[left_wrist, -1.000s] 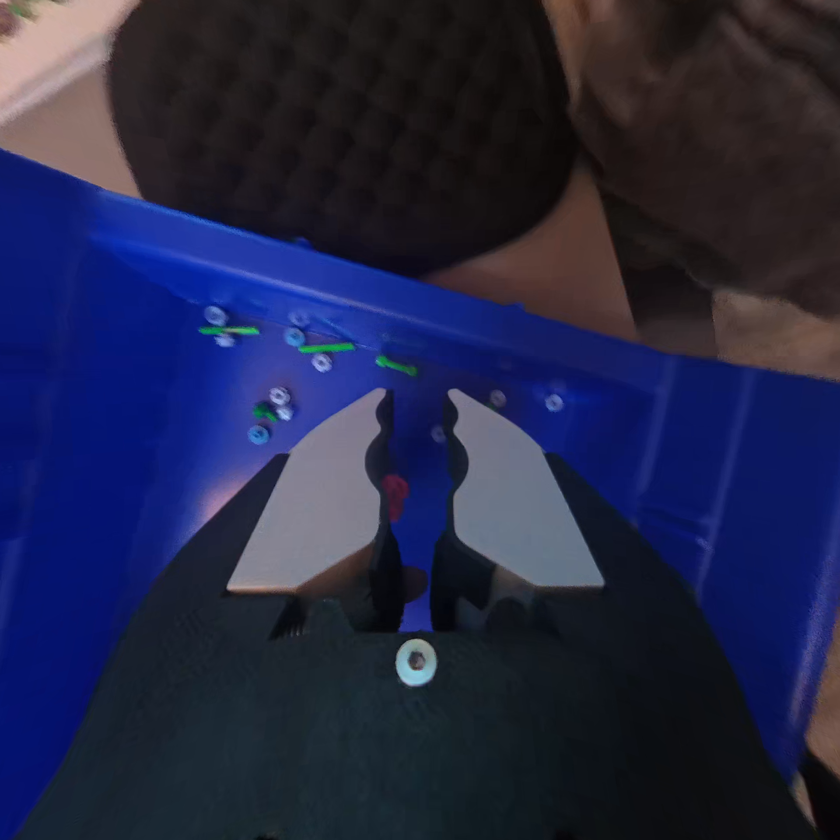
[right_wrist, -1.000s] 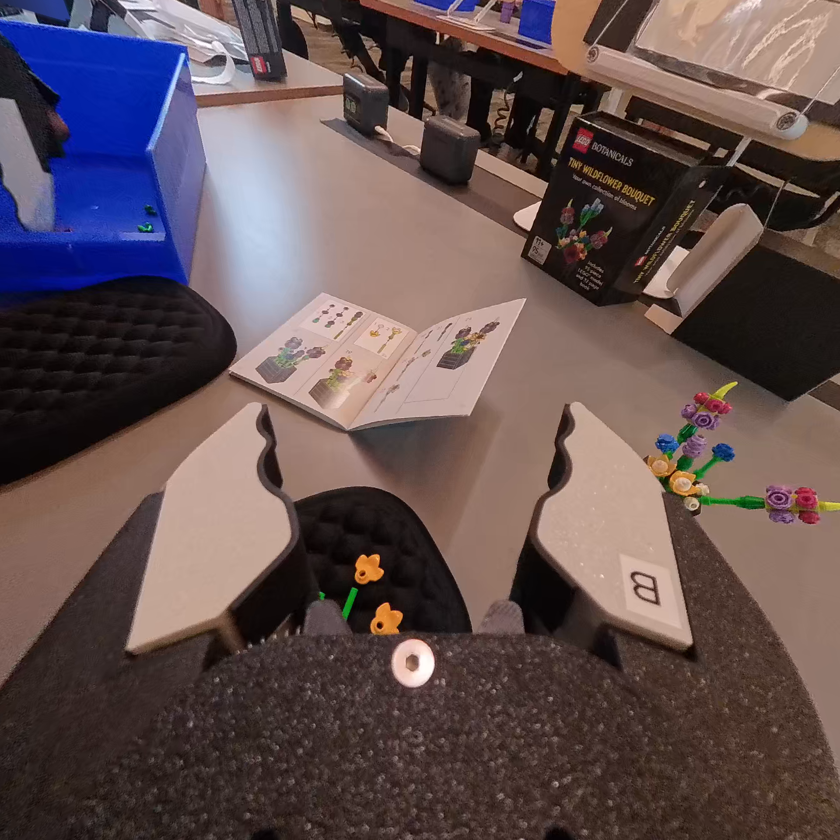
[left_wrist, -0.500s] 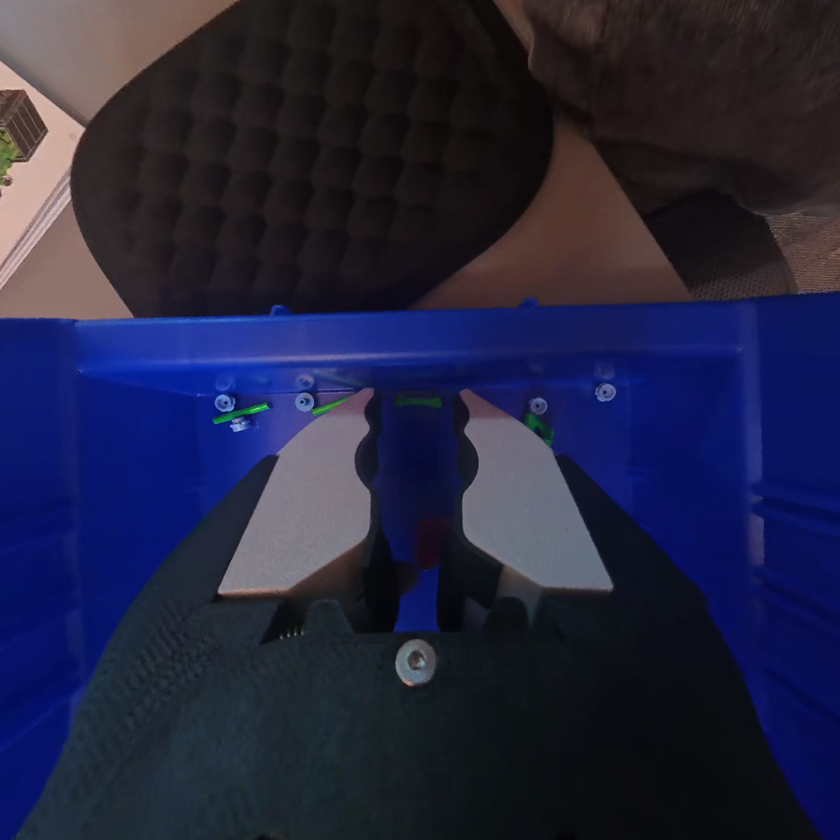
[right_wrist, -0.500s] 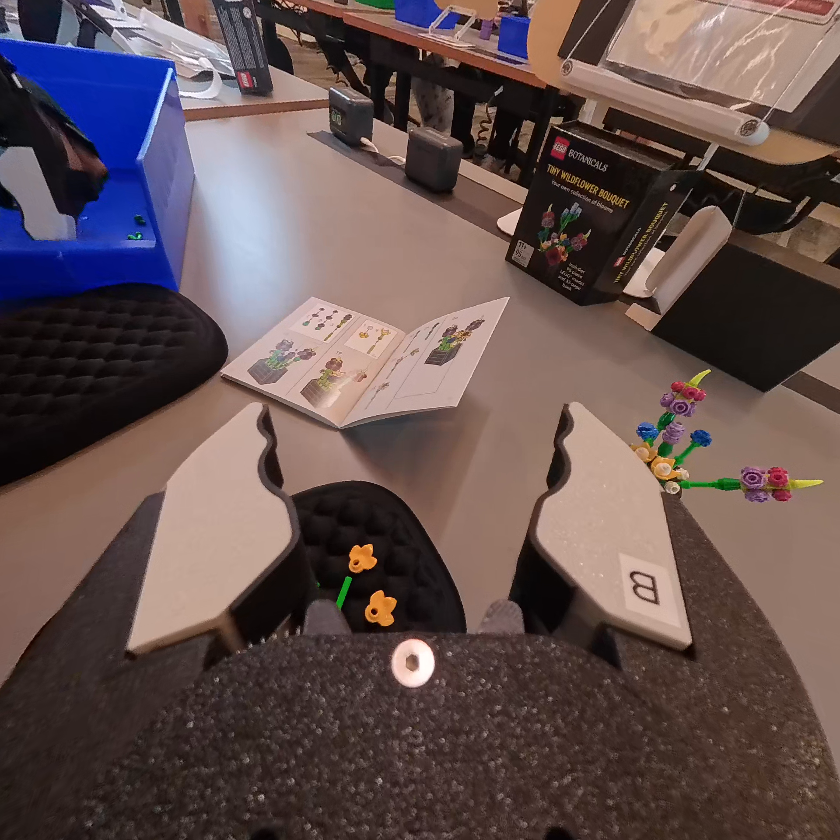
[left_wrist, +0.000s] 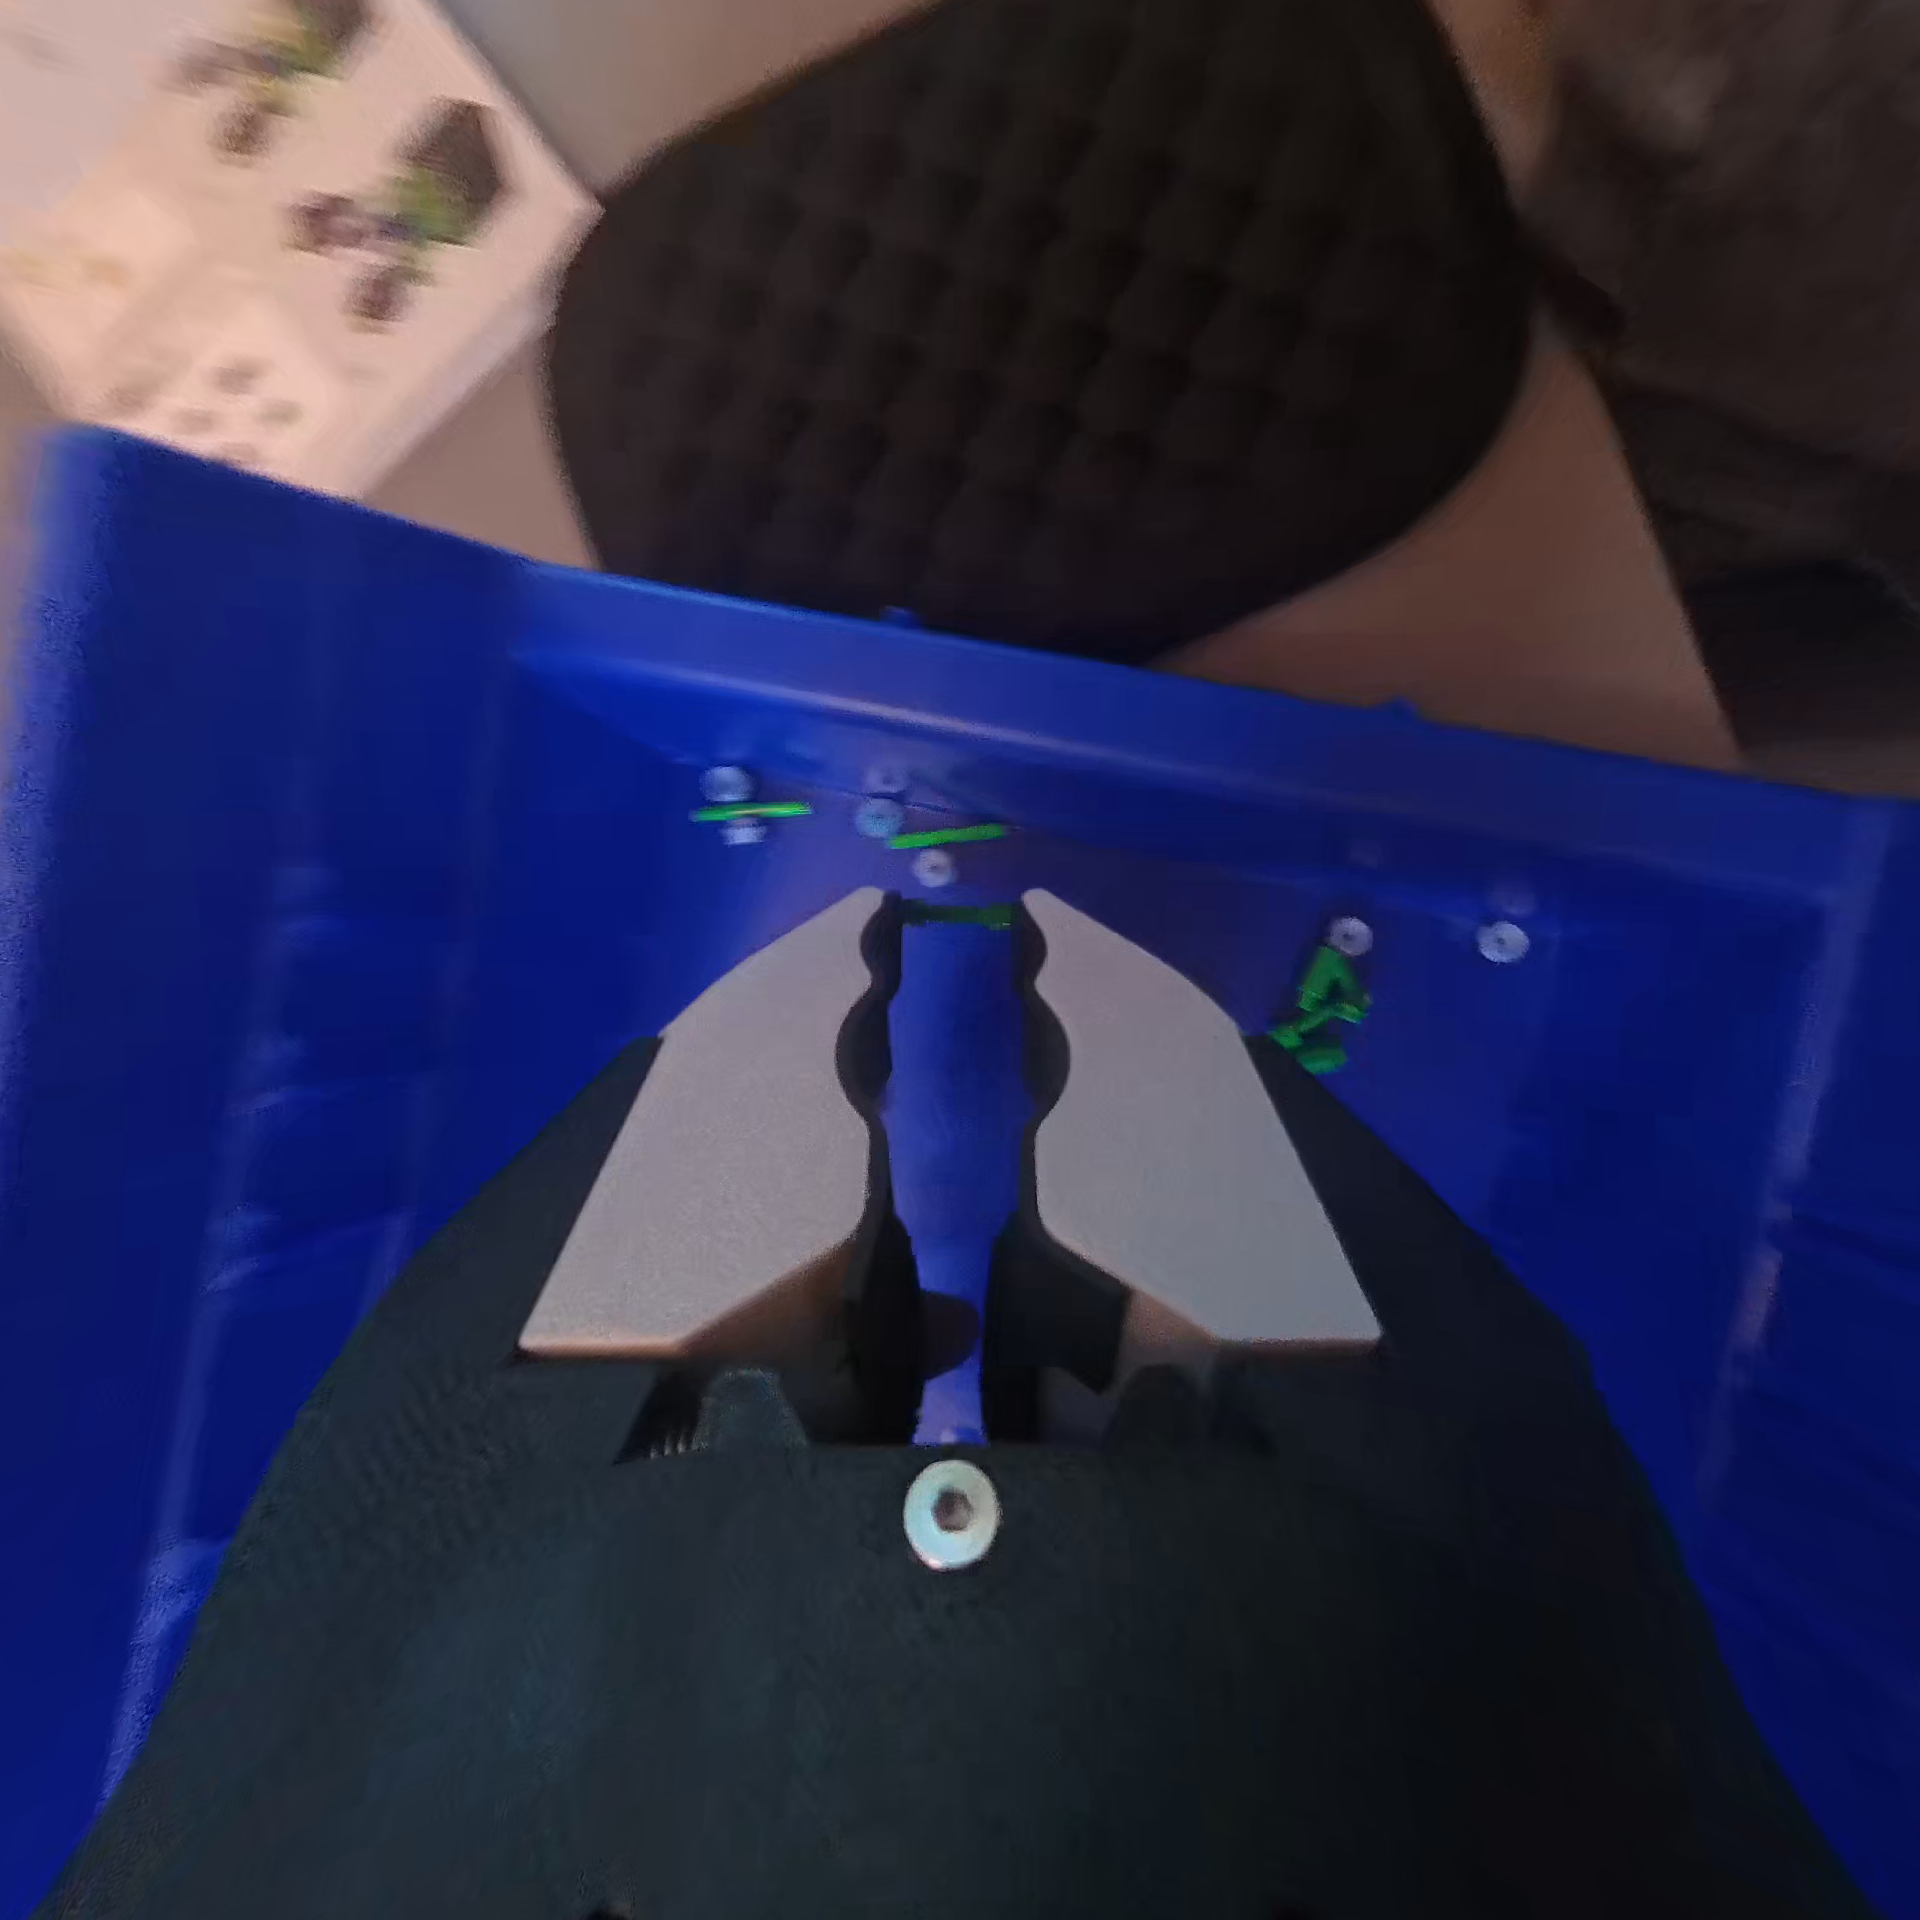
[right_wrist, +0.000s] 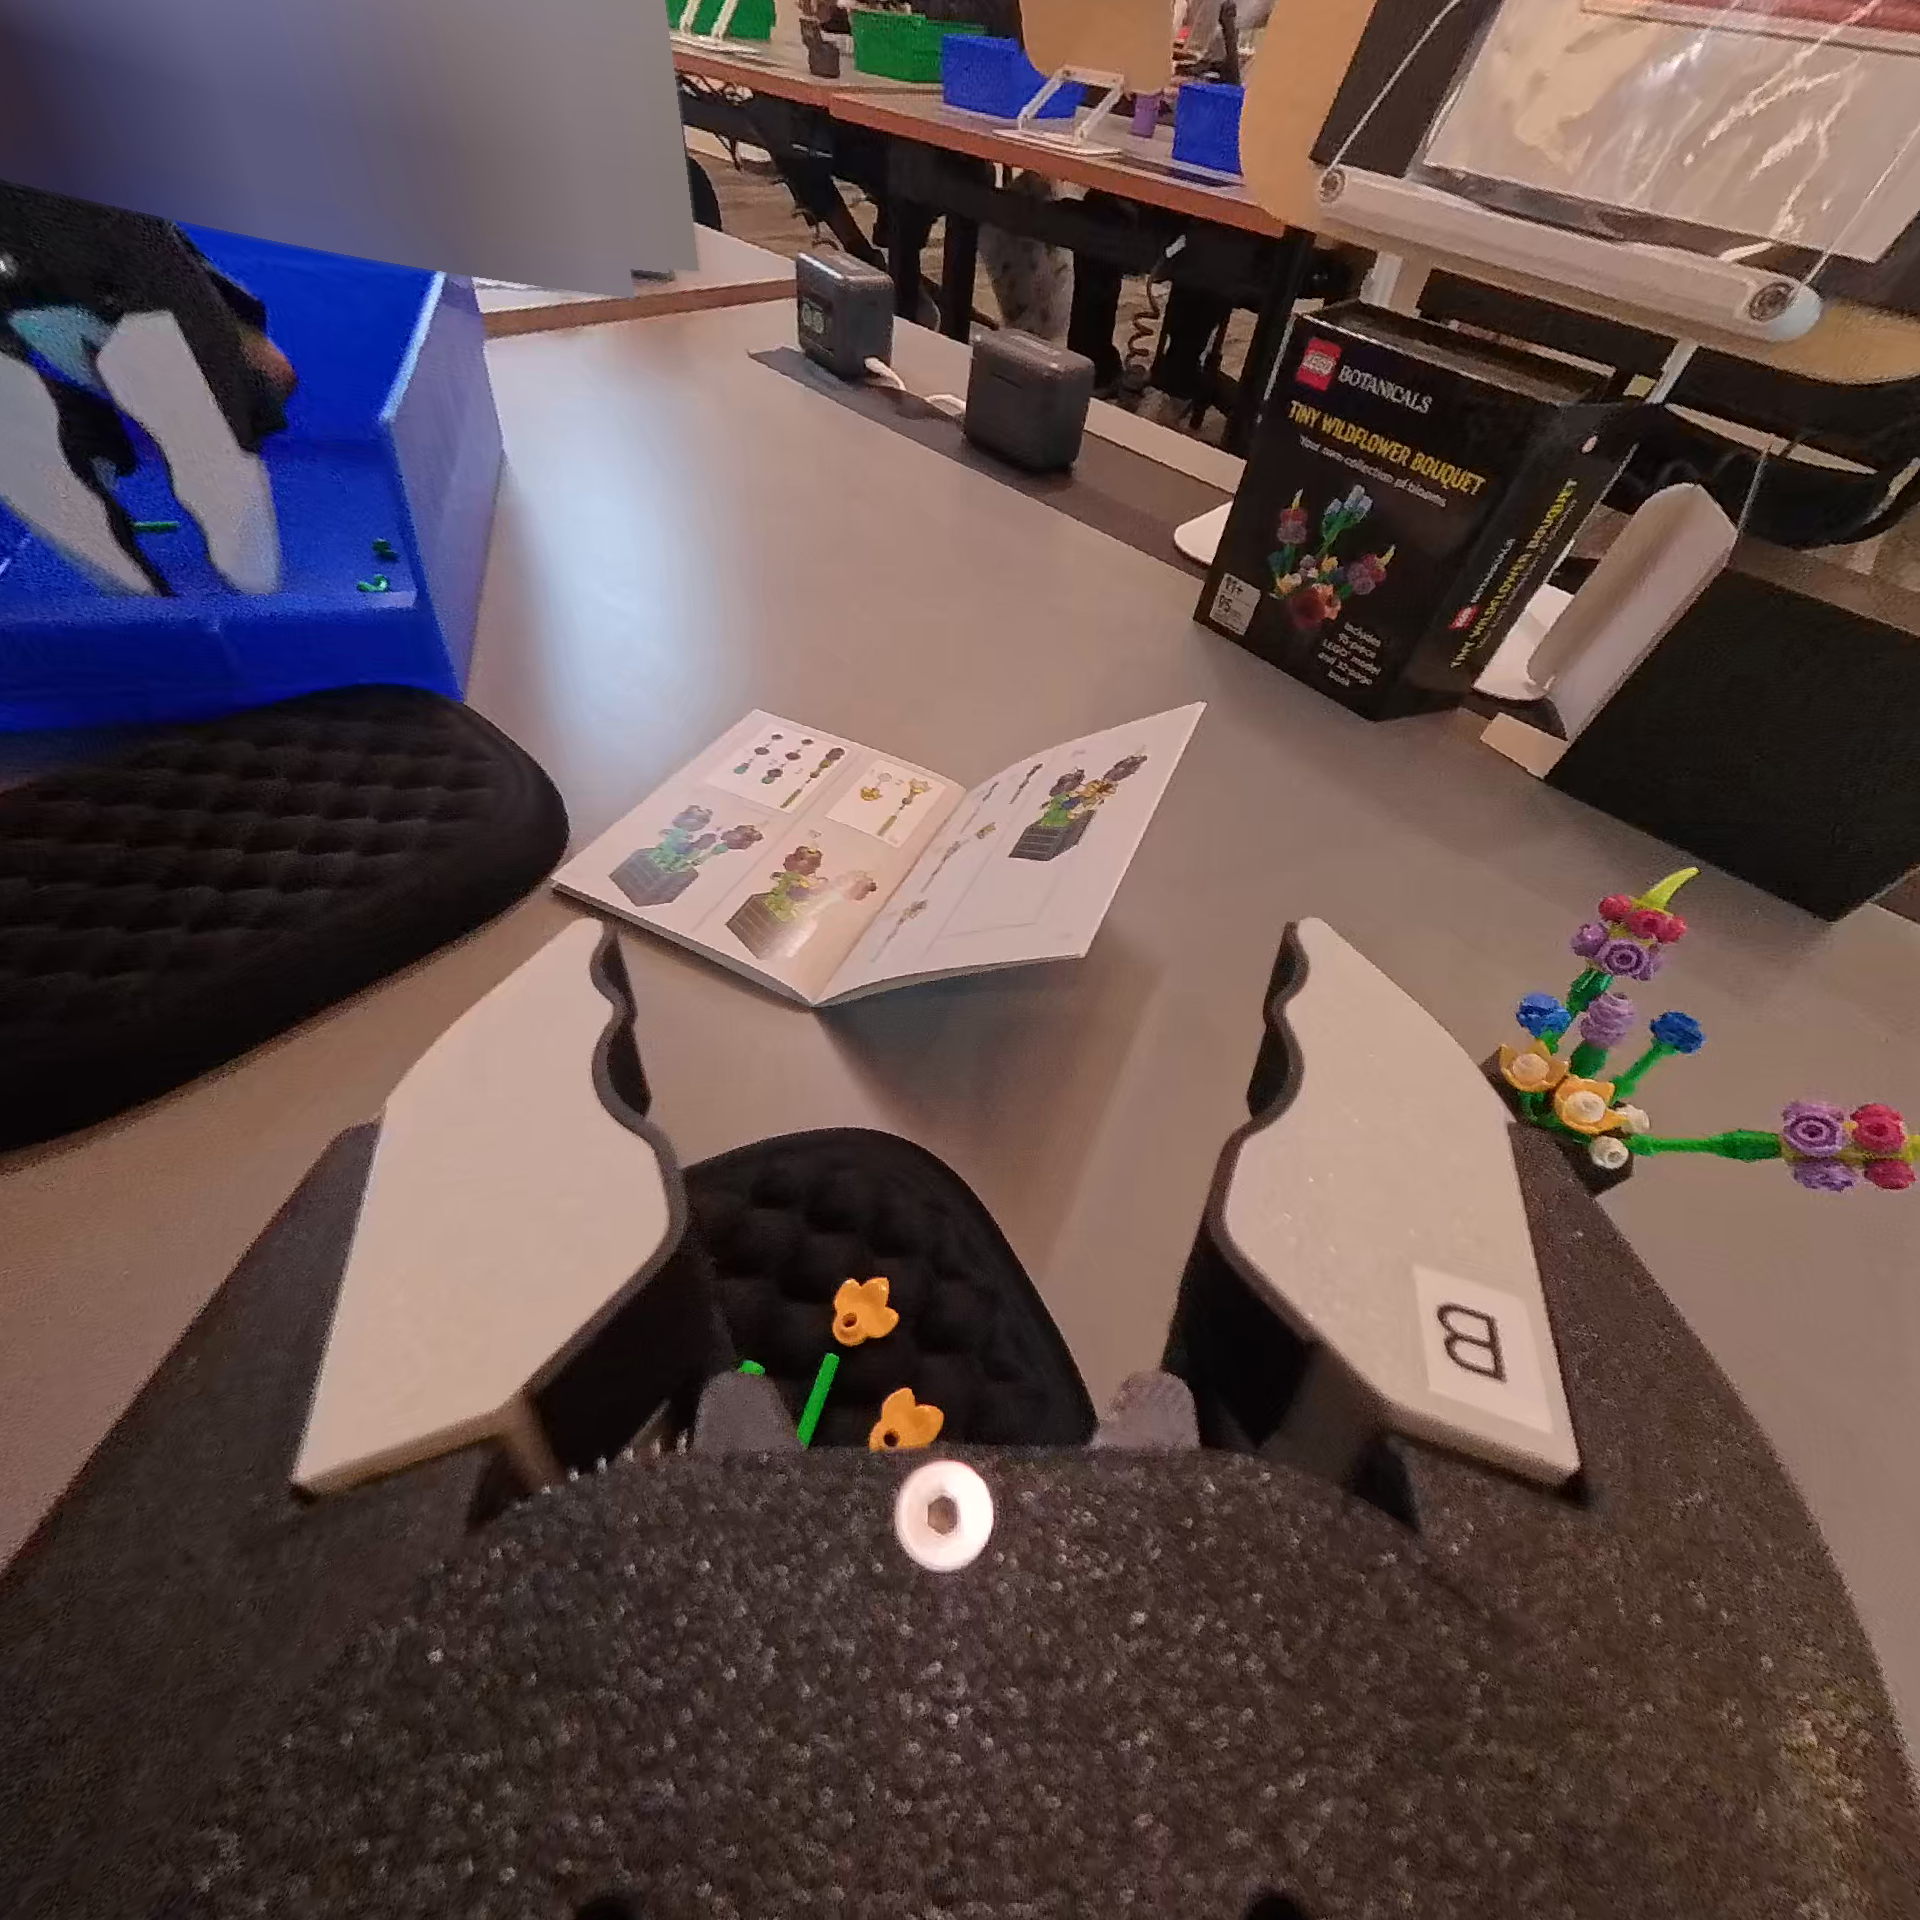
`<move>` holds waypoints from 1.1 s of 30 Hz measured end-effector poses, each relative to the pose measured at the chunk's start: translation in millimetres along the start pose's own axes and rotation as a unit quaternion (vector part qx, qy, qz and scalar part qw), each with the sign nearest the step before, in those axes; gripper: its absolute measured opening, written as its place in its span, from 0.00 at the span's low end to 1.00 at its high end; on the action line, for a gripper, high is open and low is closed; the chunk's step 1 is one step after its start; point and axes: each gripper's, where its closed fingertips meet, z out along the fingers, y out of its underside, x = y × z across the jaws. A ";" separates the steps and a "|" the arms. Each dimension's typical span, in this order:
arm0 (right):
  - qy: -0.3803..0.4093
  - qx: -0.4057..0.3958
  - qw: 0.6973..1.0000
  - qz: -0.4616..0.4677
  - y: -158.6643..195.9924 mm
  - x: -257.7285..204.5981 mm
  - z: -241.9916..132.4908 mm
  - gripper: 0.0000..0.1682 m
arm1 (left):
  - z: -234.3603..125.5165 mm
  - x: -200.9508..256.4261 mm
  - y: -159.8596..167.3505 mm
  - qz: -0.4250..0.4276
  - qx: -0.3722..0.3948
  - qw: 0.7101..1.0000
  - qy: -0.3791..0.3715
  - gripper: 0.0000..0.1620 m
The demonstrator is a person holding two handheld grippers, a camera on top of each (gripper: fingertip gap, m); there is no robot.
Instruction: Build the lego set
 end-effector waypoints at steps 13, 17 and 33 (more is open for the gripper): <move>-0.065 0.047 0.995 0.050 -9.1 -25.4 -11.6 0.44 | -75.3 -27.4 -116.9 -0.183 0.231 0.910 -0.291 0.12; -0.092 0.088 0.988 0.085 -17.9 -33.4 -18.4 0.34 | -58.9 -28.0 -171.5 -0.199 0.336 0.872 -0.296 0.12; -0.190 0.101 0.943 0.254 -18.1 -44.3 -25.4 0.24 | 31.2 -64.5 -213.7 -0.158 0.325 0.872 -0.331 0.12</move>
